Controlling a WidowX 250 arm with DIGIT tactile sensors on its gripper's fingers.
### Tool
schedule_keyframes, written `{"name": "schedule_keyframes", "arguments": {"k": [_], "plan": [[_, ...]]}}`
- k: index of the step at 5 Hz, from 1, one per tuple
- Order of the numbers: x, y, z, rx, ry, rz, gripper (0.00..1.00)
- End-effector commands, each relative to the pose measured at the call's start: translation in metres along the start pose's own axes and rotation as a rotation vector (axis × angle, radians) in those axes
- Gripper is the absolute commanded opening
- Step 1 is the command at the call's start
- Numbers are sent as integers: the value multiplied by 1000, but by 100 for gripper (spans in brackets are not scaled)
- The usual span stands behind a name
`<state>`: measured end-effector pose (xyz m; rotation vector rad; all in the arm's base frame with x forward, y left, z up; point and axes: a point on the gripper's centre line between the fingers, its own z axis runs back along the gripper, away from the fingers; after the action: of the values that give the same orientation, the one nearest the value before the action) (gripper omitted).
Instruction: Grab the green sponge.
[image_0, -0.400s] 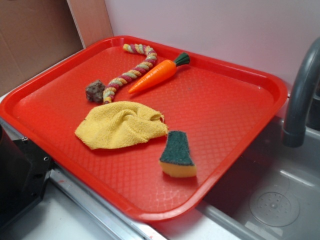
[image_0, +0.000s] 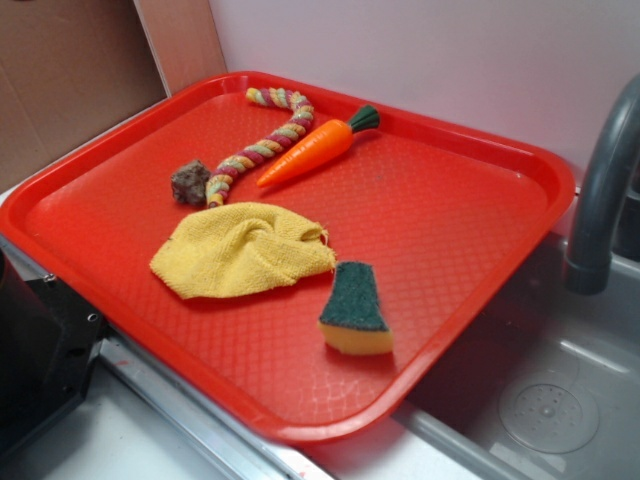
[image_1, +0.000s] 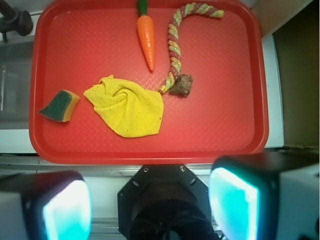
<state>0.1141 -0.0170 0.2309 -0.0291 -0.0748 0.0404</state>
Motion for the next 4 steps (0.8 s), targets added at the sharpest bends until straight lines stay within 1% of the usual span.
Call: {"name": "schedule_keyframes", "arguments": {"k": [1,2,3,4], "plan": [[2,-31,-14,-43,-67,282,100],[9,-51,-32,-74,-52,432,100],[22,-69,-50,-86,-107,556,100],[38,-97,-78,-59,-141,588,100]]}}
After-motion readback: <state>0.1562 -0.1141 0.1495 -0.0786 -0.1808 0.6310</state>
